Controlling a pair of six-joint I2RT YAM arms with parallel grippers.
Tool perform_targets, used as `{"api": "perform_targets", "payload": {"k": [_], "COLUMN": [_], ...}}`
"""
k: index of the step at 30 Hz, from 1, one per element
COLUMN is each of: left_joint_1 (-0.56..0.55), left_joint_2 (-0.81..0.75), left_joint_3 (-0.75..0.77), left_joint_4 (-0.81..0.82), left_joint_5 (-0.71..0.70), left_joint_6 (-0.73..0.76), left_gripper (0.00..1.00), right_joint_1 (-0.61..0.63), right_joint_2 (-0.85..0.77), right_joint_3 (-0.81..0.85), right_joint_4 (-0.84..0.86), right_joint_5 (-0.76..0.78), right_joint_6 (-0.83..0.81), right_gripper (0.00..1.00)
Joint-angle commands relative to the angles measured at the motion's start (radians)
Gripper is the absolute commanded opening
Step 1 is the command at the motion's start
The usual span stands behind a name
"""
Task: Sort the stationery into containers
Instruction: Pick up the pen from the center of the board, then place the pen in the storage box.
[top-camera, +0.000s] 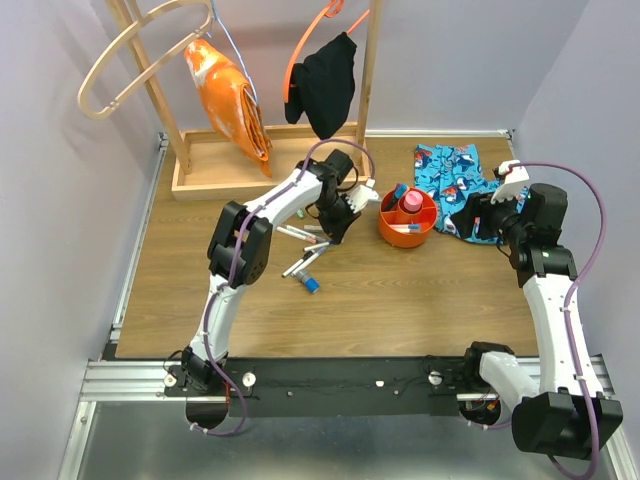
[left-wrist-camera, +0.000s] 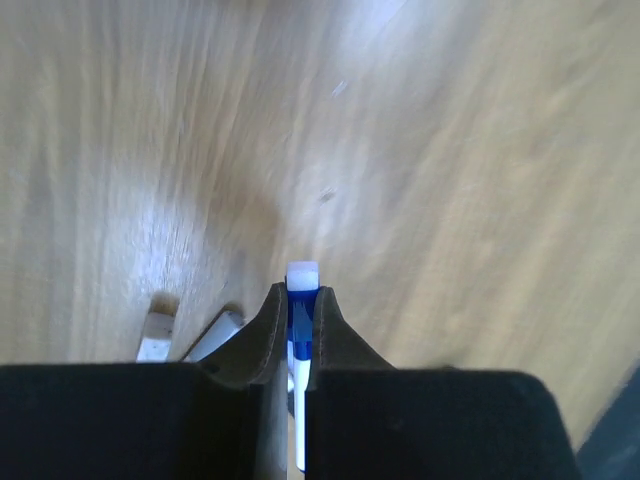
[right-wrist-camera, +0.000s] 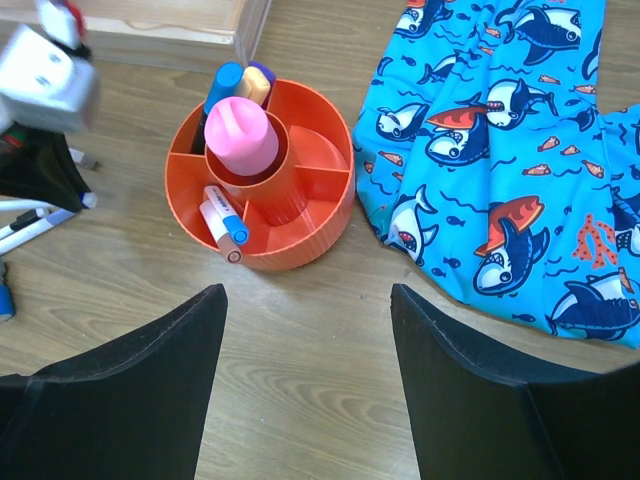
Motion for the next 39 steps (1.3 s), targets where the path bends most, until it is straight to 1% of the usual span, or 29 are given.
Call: {"api": "perform_targets", "payload": {"k": [1, 2, 4, 5, 6, 7, 8, 9, 10, 11, 12, 13, 14, 17, 18, 20, 26, 31, 39], "left_joint_1": [-0.005, -0.005, -0.005, -0.005, -0.005, -0.006, -0.011, -0.023, -0.029, -0.048, -0.057, -0.068, -0.075, -0.100, -0.102, -0.105, -0.097, -0.085, -0.074], "left_joint_2": [-0.131, -0.140, -0.183, -0.209, -0.275, -0.320, -0.366, -0.430, -0.432, -0.409, -0.342, -0.311, -0.286, -0.208, -0.159, -0.116, -0.016, 0.042, 0.125], "left_joint_3": [0.163, 0.186, 0.172, 0.090, 0.021, -0.066, -0.298, -0.419, -0.513, -0.459, -0.429, -0.411, -0.368, -0.299, -0.279, -0.235, -0.214, -0.205, -0.211], "left_joint_4": [-0.080, -0.060, 0.058, 0.135, 0.374, 0.557, 0.814, 1.437, 1.652, 1.639, 1.733, 1.804, 1.826, 1.885, 1.908, 1.928, 1.974, 1.996, 1.988], "left_joint_5": [0.260, 0.356, 0.464, 0.599, 0.660, 0.720, 0.748, 0.747, 0.736, 0.736, 0.749, 0.742, 0.731, 0.736, 0.739, 0.756, 0.800, 0.799, 0.797], "left_joint_6": [-0.041, -0.067, -0.085, -0.108, -0.154, -0.214, -0.321, -0.601, -0.636, -0.632, -0.665, -0.782, -0.799, -0.767, -0.771, -0.774, -0.757, -0.767, -0.725], "left_gripper": [0.05, 0.05, 0.06, 0.06, 0.07, 0.07, 0.07, 0.06, 0.00, 0.00, 0.00, 0.00, 0.00, 0.00, 0.00, 0.00, 0.00, 0.00, 0.00], "right_joint_1": [-0.005, -0.005, -0.006, -0.005, -0.005, -0.005, -0.005, -0.005, -0.005, -0.005, -0.005, -0.005, -0.005, -0.005, -0.005, -0.005, -0.005, -0.005, -0.005], "right_joint_2": [-0.008, -0.008, -0.010, -0.011, -0.011, -0.013, -0.011, -0.011, -0.011, -0.010, -0.008, -0.005, -0.002, 0.001, 0.001, -0.001, 0.007, 0.015, 0.055], "right_joint_3": [-0.010, -0.010, -0.012, -0.012, -0.012, -0.012, -0.010, -0.007, -0.006, -0.001, 0.006, 0.011, 0.016, 0.039, 0.045, 0.062, 0.089, 0.091, 0.092], "right_joint_4": [0.016, 0.016, 0.016, 0.017, 0.016, 0.013, 0.010, 0.004, -0.007, -0.013, -0.019, -0.032, -0.038, -0.064, -0.068, -0.087, -0.125, -0.142, -0.128], "right_joint_5": [0.016, 0.016, 0.016, 0.020, 0.022, 0.027, 0.034, 0.034, 0.036, 0.037, 0.037, 0.040, 0.037, 0.047, 0.051, 0.068, 0.099, 0.116, 0.110], "right_joint_6": [-0.015, -0.016, -0.016, -0.019, -0.019, -0.025, -0.028, -0.036, -0.044, -0.051, -0.056, -0.062, -0.064, -0.070, -0.073, -0.084, -0.081, -0.087, -0.093], "right_gripper": [0.75, 0.75, 0.75, 0.75, 0.75, 0.74, 0.74, 0.74, 0.74, 0.74, 0.74, 0.74, 0.74, 0.74, 0.74, 0.74, 0.74, 0.74, 0.74]}}
